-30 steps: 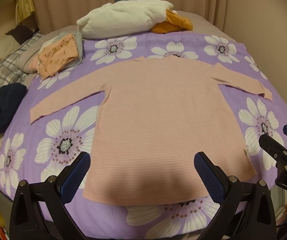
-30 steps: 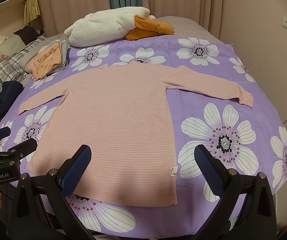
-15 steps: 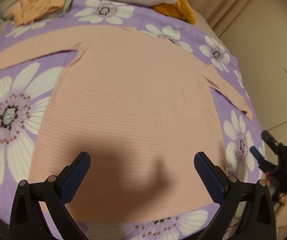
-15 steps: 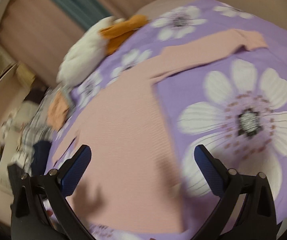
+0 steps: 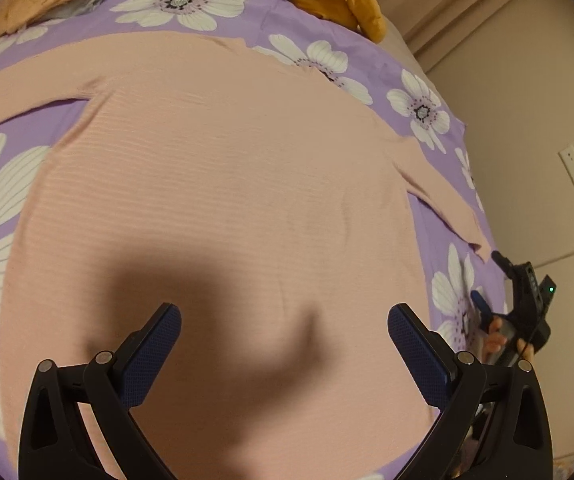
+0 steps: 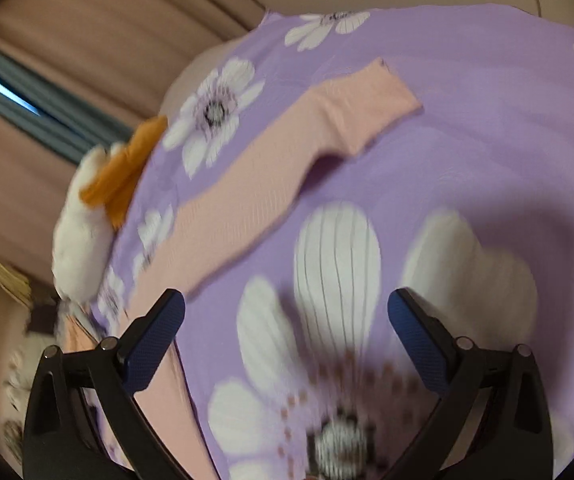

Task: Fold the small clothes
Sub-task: 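Grasp the pink shirt's sleeve cuff with the right gripper and lift it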

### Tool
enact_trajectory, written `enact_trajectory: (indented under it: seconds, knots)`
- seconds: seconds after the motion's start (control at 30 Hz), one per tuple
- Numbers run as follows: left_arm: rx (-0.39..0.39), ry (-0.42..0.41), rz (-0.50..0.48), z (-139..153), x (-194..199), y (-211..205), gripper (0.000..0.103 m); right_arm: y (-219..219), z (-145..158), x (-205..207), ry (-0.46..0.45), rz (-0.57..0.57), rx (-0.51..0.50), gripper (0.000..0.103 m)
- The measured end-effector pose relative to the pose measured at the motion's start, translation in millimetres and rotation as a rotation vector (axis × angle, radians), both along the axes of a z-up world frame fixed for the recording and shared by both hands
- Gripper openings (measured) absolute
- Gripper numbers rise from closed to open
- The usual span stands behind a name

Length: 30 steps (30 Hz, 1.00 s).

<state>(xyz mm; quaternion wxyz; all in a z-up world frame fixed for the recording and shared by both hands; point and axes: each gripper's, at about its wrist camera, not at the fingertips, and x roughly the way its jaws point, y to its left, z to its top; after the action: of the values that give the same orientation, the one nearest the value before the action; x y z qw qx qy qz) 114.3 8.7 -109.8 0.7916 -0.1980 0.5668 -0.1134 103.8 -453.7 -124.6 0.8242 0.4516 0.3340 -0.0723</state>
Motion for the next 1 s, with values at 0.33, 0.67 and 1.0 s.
enact_trajectory:
  seconds: [0.33,0.67,1.0]
  knots:
    - [0.048,0.027,0.007,-10,25,-3,0.102,-58,-10,40,-0.068,-0.187,0.098,0.089]
    - [0.086,0.05,0.024,-16,39,0,0.102,-95,-20,46,0.003,-0.29,0.052,0.015]
    - [0.103,0.058,0.04,-20,45,2,0.102,-95,-5,19,0.06,-0.287,-0.087,0.008]
